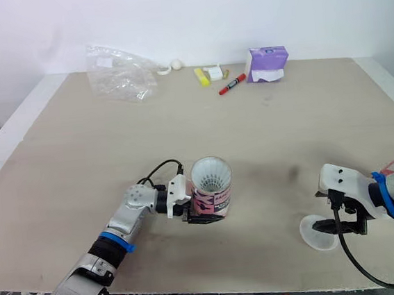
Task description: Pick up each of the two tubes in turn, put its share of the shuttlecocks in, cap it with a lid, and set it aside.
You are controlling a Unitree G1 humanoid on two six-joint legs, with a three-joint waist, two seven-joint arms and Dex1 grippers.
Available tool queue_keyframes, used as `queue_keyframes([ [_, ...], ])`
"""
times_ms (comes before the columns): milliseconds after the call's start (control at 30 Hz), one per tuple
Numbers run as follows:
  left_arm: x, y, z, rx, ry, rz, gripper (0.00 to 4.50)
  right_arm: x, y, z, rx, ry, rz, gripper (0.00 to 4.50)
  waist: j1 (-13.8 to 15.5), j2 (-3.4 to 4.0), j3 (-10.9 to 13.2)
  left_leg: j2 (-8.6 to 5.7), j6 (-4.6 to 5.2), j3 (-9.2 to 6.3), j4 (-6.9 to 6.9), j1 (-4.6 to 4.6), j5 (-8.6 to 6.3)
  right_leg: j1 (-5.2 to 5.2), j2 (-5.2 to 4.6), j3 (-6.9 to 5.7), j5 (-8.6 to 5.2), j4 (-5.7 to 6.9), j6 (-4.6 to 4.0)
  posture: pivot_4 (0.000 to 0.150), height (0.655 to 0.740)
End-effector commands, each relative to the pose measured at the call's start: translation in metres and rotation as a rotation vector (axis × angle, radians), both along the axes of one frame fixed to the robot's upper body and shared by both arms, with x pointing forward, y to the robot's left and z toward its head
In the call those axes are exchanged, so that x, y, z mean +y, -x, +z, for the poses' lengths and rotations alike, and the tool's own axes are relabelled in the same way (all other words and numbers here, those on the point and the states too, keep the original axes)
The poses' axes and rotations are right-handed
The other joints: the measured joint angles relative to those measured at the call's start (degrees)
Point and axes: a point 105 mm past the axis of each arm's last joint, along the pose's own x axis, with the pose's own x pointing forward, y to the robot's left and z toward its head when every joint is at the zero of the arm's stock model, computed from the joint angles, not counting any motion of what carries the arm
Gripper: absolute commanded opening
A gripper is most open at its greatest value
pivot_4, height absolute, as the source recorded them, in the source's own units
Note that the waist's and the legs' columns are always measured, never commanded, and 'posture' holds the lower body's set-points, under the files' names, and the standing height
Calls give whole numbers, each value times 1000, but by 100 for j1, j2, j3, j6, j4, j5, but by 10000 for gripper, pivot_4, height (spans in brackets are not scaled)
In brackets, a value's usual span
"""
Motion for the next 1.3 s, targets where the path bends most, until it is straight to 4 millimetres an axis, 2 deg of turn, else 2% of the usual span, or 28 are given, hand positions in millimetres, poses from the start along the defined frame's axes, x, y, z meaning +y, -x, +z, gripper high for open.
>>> queue_keyframes([
  [33, 2, 2, -7, 20, -24, 1, 30568, 3, -2, 3, -10, 6, 10, 26879, 0, 0, 0, 0, 0, 0, 0, 0, 0, 0, 0, 0, 0, 0, 0, 1500, 7400],
  [100, 2, 2, -8, 18, -27, 4, 30568, 3, -1, 2, 0, 6, 10, 15768, 1, 2, -1, 0, 0, -1, 0, 0, 0, 0, 1, 0, 0, 0, -1, 1500, 7400],
  [133, 2, 1, -8, 15, -30, 7, 30568, 3, 1, 1, 8, 7, 12, 12866, 1, 3, -2, 0, 0, -1, 0, 0, 0, 0, 1, 1, 0, 0, 0, 1500, 7400],
  [167, 2, 1, -8, 13, -32, 9, 30568, 3, 2, 0, 15, 8, 13, 5910, 1, 2, -1, 0, 0, -1, 0, 1, 0, 0, 1, 1, 1, 0, -1, 1500, 7400],
  [200, 2, 1, -9, 13, -33, 10, 30568, 2, 3, -1, 19, 9, 14, 1019, 1, 2, -1, 1, 0, -1, 0, 2, 0, 2, 1, 1, 2, 0, -1, 1500, 7400],
  [300, 3, 0, -9, 8, -37, 14, 30568, 3, 4, -1, 7, 10, 28, 367, 1, 1, -2, 2, 0, -1, 2, 6, 0, 6, 2, 1, 3, 0, 0, 1500, 7400],
  [433, 3, -2, -10, 7, -46, 22, 30568, 21, 2, 19, -74, -54, 132, 367, 1, 4, -3, 3, 0, -1, 2, 7, 0, 7, 3, 1, 4, 0, 0, 1500, 7400],
  [600, 4, -6, -9, 5, -58, 35, 30568, 47, -9, 74, -261, -71, 290, 367, -4, 6, -4, 2, 0, 1, 7, 8, 0, 7, 3, 3, 14, 0, 1, 1500, 7400],
  [700, 4, -8, -11, 3, -70, 40, 30568, 73, -16, 116, -396, -75, 410, 367, -15, 15, -3, 5, 0, 6, 20, 8, 1, 8, 3, 4, 13, 0, -17, 1500, 7400],
  [800, 4, -8, -12, 1, -77, 41, 30568, 102, -18, 143, -481, -111, 521, 367, -21, 5, 0, 9, 1, 3, 21, 10, 1, 9, 5, -1, 14, 0, -25, 1500, 7400],
  [933, 2, -7, -12, -1, -77, 41, 30568, 136, -21, 156, -534, -167, 636, 367, -11, -1, 1, 17, 0, 1, 21, 6, 1, 8, 7, -8, 9, -3, -33, 1500, 7400],
  [1033, 1, -7, -12, 2, -76, 42, 30568, 160, -24, 158, -548, -197, 717, 367, -16, 7, -2, 16, 0, 10, 21, 4, 1, 2, 3, -3, 12, -2, -34, 1500, 7400],
  [1300, 3, -7, -13, 4, -76, 59, 30568, 185, -30, 151, -526, -234, 792, 367, 7, 5, -1, 16, 0, 1, 20, -1, 1, -1, 3, -11, 22, -1, -18, 1500, 7400],
])
